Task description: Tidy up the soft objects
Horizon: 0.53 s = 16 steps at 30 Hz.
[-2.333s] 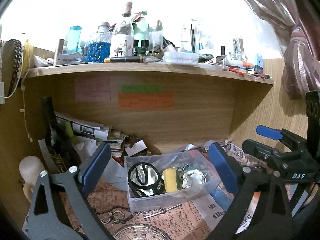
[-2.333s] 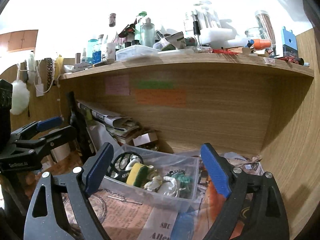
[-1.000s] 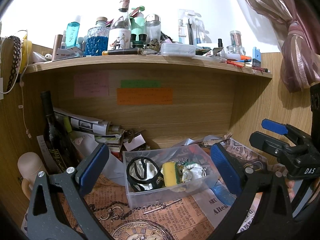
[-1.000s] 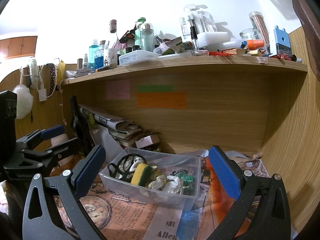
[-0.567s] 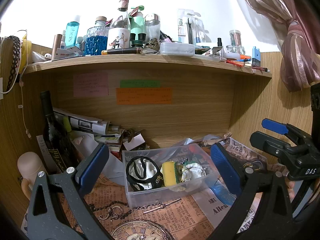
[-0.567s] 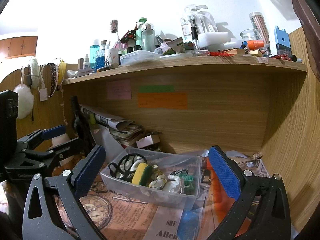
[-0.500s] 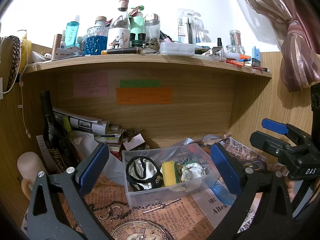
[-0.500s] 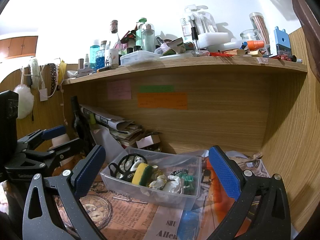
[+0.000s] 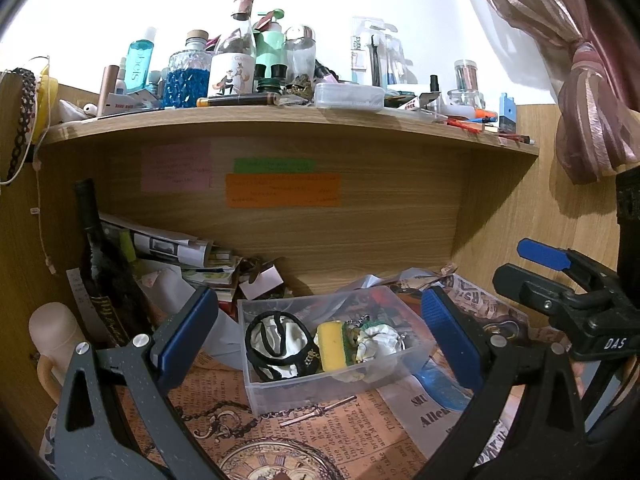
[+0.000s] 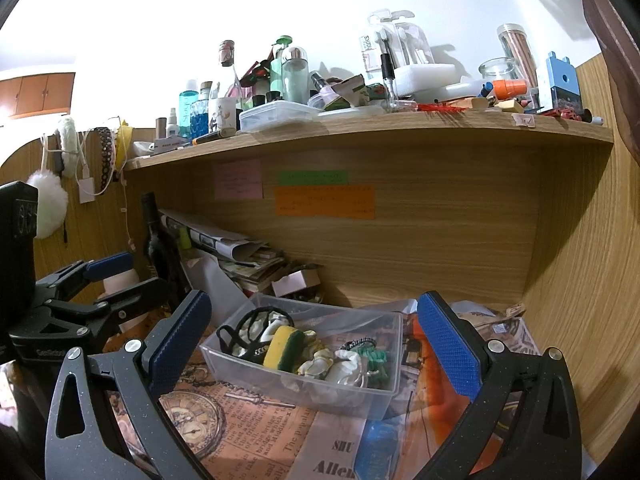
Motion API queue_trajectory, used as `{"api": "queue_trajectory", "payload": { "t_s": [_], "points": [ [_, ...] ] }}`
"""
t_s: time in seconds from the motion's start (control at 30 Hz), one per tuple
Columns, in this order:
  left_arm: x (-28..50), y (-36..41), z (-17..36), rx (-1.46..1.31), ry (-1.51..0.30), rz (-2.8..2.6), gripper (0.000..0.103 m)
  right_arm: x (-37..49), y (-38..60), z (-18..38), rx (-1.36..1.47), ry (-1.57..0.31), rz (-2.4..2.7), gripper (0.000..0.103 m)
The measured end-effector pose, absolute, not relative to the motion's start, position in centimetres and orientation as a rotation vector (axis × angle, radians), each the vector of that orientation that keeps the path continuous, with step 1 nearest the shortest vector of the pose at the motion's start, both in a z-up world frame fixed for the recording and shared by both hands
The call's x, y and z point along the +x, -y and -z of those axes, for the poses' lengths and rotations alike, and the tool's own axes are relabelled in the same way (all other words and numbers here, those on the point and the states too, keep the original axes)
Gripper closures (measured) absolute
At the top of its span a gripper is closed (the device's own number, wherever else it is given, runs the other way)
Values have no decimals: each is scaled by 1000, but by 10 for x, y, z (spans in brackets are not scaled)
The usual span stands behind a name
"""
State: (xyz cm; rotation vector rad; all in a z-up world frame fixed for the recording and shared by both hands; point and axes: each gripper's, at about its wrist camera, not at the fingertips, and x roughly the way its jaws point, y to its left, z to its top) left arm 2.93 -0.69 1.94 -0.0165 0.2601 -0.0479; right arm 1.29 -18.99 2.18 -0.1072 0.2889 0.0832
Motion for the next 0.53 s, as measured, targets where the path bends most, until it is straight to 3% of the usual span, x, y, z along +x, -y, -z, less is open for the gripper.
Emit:
{"api": "queue_trajectory", "payload": {
  "t_s": [0.53],
  "points": [
    [31,8,-19,-30,-270,60,0,19,191,-16,-99,-307,-78,0]
  ]
}}
